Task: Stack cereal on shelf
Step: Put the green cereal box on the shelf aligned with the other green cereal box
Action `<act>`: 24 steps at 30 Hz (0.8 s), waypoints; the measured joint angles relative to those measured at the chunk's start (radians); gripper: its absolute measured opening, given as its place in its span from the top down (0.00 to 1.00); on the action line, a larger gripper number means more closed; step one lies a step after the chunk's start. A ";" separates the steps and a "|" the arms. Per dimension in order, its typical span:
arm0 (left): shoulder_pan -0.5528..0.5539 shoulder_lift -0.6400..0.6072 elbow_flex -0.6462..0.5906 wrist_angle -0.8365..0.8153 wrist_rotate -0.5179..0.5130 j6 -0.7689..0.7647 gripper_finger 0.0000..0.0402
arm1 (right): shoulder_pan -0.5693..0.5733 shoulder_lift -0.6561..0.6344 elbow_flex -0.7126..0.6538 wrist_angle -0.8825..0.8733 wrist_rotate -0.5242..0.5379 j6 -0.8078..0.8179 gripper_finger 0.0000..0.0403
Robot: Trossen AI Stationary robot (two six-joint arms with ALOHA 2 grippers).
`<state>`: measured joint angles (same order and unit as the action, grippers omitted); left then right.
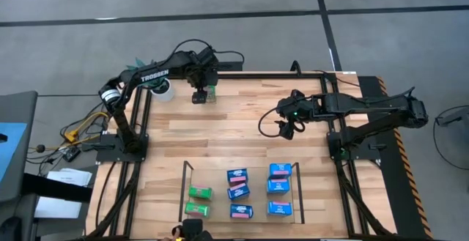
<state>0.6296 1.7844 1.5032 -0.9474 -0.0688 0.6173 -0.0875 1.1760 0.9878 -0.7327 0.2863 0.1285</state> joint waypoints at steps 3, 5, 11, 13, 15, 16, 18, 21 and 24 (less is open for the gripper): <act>0.000 0.000 0.000 -0.001 -0.001 0.005 0.32 | 0.000 0.000 0.000 0.000 0.000 0.000 0.26; 0.000 0.000 0.003 -0.007 -0.001 0.003 0.31 | 0.000 0.000 0.000 0.000 0.000 -0.001 0.26; 0.000 0.000 0.031 -0.005 0.004 0.001 0.28 | 0.000 0.000 0.000 -0.001 0.000 -0.001 0.26; 0.000 0.000 0.031 -0.007 0.008 0.005 0.27 | 0.000 0.000 0.000 -0.001 0.000 -0.001 0.26; 0.000 0.000 0.031 -0.013 0.024 0.006 0.25 | 0.000 0.000 0.000 -0.001 0.000 -0.002 0.26; 0.000 0.000 0.030 -0.014 0.032 0.008 0.25 | 0.000 0.000 0.000 -0.001 0.000 -0.003 0.26; 0.000 0.000 0.024 -0.006 0.037 0.017 0.23 | 0.000 0.000 0.000 -0.001 0.000 -0.003 0.26; 0.000 0.000 0.007 0.013 0.030 0.018 0.22 | 0.000 0.000 0.000 -0.001 0.000 -0.004 0.26; 0.000 0.000 -0.003 0.032 0.011 0.018 0.21 | 0.000 0.000 0.000 -0.001 0.000 -0.004 0.26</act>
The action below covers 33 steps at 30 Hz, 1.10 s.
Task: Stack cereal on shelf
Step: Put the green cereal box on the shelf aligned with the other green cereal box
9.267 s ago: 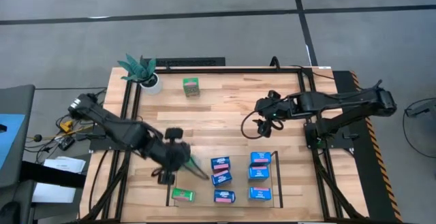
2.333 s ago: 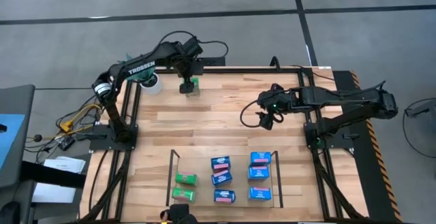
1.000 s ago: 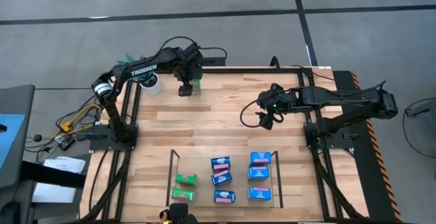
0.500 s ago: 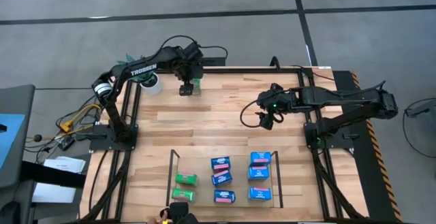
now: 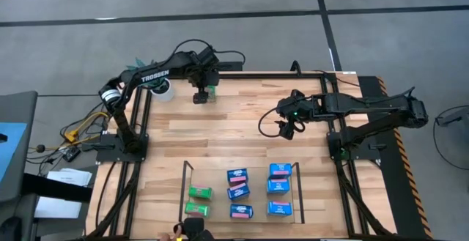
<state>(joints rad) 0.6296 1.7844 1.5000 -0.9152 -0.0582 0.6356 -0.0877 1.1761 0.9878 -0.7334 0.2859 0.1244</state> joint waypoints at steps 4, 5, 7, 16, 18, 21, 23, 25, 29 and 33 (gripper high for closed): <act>0.000 0.000 0.000 0.008 -0.021 -0.001 0.22 | 0.000 0.000 0.000 0.000 0.000 -0.002 0.26; 0.001 0.000 0.000 0.009 -0.018 -0.001 0.22 | 0.000 0.000 0.000 0.001 0.000 -0.002 0.26; 0.003 0.000 -0.001 0.007 -0.025 -0.004 0.23 | 0.000 0.000 0.000 0.001 0.000 -0.002 0.26; 0.000 0.000 0.007 0.004 -0.007 -0.003 0.23 | 0.000 0.000 0.000 0.004 0.000 0.000 0.26; 0.000 0.000 0.003 0.010 -0.007 -0.003 0.23 | 0.000 0.000 0.000 0.004 0.000 0.004 0.26; 0.000 0.000 -0.010 0.008 -0.006 0.002 0.23 | 0.000 0.000 0.000 0.004 0.000 0.006 0.26; 0.000 0.001 -0.018 0.011 -0.003 0.011 0.23 | 0.000 0.000 0.000 0.004 0.000 0.006 0.26; 0.000 0.013 -0.017 0.014 -0.008 0.014 0.23 | 0.000 0.000 0.000 0.004 0.000 0.006 0.26; 0.000 0.025 -0.018 0.017 -0.025 0.007 0.23 | 0.000 0.000 0.000 0.004 0.000 0.006 0.26; -0.002 0.029 -0.018 0.006 -0.030 -0.001 0.25 | 0.000 0.000 0.000 0.003 0.000 0.006 0.26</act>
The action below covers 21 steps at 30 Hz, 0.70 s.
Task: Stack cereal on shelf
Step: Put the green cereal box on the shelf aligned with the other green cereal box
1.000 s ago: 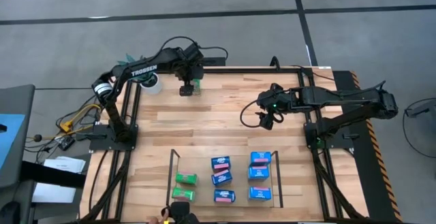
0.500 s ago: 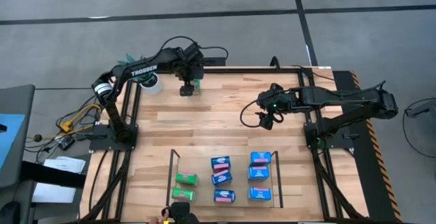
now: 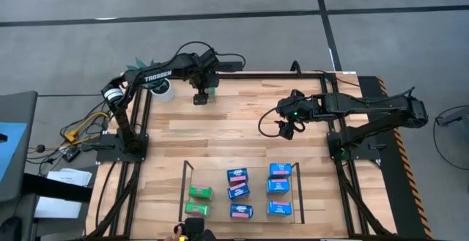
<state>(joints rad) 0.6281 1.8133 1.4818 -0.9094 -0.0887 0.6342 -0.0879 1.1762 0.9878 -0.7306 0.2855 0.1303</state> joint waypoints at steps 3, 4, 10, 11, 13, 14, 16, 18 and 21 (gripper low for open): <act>0.000 0.003 0.000 -0.003 -0.006 -0.010 0.29 | 0.000 0.000 0.000 0.000 0.000 0.000 0.26; -0.001 0.003 0.000 -0.002 -0.013 -0.010 0.31 | 0.000 0.000 0.000 0.000 0.000 0.000 0.26; -0.011 0.003 0.001 -0.002 -0.037 -0.027 0.45 | 0.000 0.000 0.000 -0.003 0.000 0.000 0.26; -0.013 0.003 0.001 -0.004 -0.036 -0.027 0.47 | 0.000 0.000 0.000 -0.003 0.000 0.000 0.26; -0.017 0.003 0.001 -0.007 -0.036 -0.027 0.51 | 0.000 0.000 0.000 -0.003 0.000 0.000 0.26; -0.019 0.003 0.001 -0.008 -0.036 -0.027 0.52 | 0.000 0.000 0.000 -0.004 0.000 0.000 0.26; -0.021 0.003 0.001 -0.008 -0.036 -0.027 0.55 | 0.000 0.000 0.000 -0.004 0.000 0.000 0.26; -0.024 0.003 0.001 -0.012 -0.040 -0.034 0.58 | 0.000 0.000 0.000 -0.005 0.000 0.000 0.26; -0.030 0.002 0.001 -0.024 -0.049 -0.061 0.59 | 0.000 0.000 0.000 -0.006 0.000 -0.003 0.26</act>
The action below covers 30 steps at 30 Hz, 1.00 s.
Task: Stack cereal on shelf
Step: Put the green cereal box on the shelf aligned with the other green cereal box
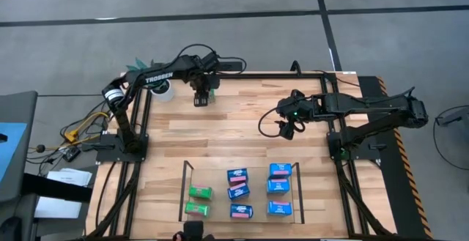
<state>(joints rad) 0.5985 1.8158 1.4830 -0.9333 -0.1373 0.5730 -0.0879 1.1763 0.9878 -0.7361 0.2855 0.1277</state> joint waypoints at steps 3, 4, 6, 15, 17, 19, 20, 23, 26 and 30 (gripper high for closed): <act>-0.013 -0.012 0.000 -0.006 -0.001 -0.012 0.61 | 0.000 0.000 0.000 -0.002 0.000 -0.002 0.26; -0.018 -0.021 0.000 -0.005 -0.001 -0.014 0.61 | 0.000 0.000 0.000 -0.005 0.000 -0.002 0.26; -0.031 -0.047 0.000 -0.005 -0.006 -0.024 0.62 | 0.000 0.000 0.000 -0.007 0.000 -0.002 0.26; -0.156 -0.254 0.041 -0.158 -0.023 -0.212 0.63 | 0.000 0.001 0.000 -0.014 0.000 -0.005 0.26; -0.212 -0.304 0.059 -0.201 -0.011 -0.273 0.63 | 0.000 0.002 0.000 -0.012 0.000 -0.005 0.26; -0.277 -0.351 0.074 -0.221 0.001 -0.349 0.63 | 0.000 0.002 0.000 -0.012 0.000 -0.005 0.26; -0.314 -0.370 0.082 -0.223 0.000 -0.392 0.63 | 0.000 0.002 0.000 -0.012 0.000 -0.005 0.26; -0.434 -0.417 0.098 -0.233 -0.001 -0.517 0.63 | 0.000 0.002 0.000 -0.013 0.000 -0.005 0.26; -0.560 -0.439 0.105 -0.231 -0.002 -0.610 0.63 | 0.000 0.002 0.000 -0.013 0.000 -0.005 0.26; -0.720 -0.436 0.106 -0.229 -0.027 -0.720 0.63 | 0.000 0.002 0.000 -0.013 0.000 -0.005 0.26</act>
<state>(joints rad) -0.1210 1.3801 1.5894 -1.1628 -0.1643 -0.1466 -0.0879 1.1786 0.9878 -0.7488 0.2859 0.1223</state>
